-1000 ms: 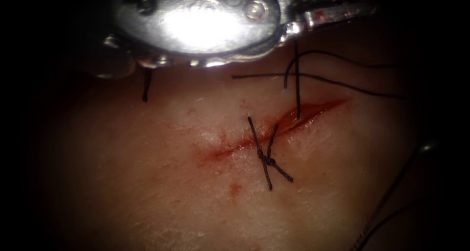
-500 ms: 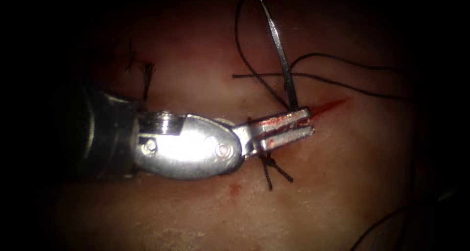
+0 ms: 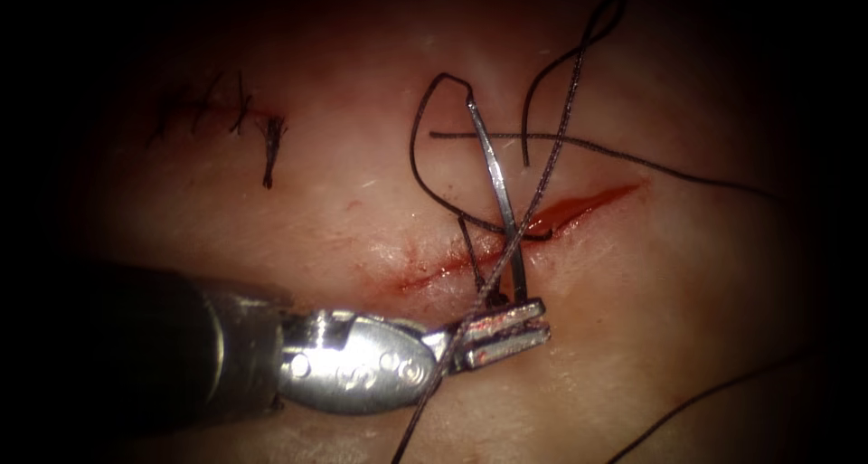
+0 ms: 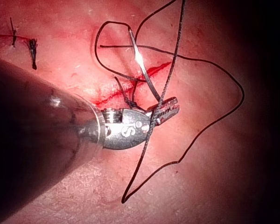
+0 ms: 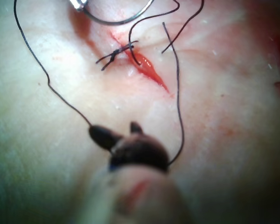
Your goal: Wound Closure
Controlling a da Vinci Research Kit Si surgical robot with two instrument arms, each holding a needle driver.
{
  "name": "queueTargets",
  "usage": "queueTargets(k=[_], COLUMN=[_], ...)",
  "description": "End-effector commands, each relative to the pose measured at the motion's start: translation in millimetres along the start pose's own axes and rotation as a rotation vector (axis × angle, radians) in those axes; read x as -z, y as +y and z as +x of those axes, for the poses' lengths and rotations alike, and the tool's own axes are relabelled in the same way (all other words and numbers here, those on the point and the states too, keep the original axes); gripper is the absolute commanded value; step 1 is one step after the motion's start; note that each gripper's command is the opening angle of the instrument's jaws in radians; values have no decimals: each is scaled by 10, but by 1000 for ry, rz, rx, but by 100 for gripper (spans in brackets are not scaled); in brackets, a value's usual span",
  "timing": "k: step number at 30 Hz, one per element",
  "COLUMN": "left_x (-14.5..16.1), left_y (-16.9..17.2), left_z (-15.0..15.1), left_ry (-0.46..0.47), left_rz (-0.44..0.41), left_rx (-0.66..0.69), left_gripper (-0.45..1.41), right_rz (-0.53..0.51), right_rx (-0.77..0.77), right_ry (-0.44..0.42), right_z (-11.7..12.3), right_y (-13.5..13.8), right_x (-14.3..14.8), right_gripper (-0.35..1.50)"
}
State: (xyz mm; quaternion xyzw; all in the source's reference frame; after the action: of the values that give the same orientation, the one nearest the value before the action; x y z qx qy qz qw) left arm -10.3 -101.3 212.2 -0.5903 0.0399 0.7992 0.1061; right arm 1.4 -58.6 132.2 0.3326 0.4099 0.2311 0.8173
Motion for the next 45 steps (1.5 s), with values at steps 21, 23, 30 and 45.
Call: queueTargets(k=[21,23,30,45], left_x=[-11,-11,-9,-5], left_y=[23,24,25,21], left_z=[-30,-31,-34,-36], left_ry=[-40,-41,-52,-67], left_rz=[-21,-18,-19,-4], left_rx=[0,-1,-4,2], left_gripper=[-45,-45,-45,-45], right_rz=[-156,-164,-164,-188], right_rx=[-39,-30,17,23], right_ry=[185,161,81,-145], right_z=[241,240,212,94], right_y=[57,58,66,69], right_x=[-226,-245,-315,-362], right_gripper=[123,123,123,121])
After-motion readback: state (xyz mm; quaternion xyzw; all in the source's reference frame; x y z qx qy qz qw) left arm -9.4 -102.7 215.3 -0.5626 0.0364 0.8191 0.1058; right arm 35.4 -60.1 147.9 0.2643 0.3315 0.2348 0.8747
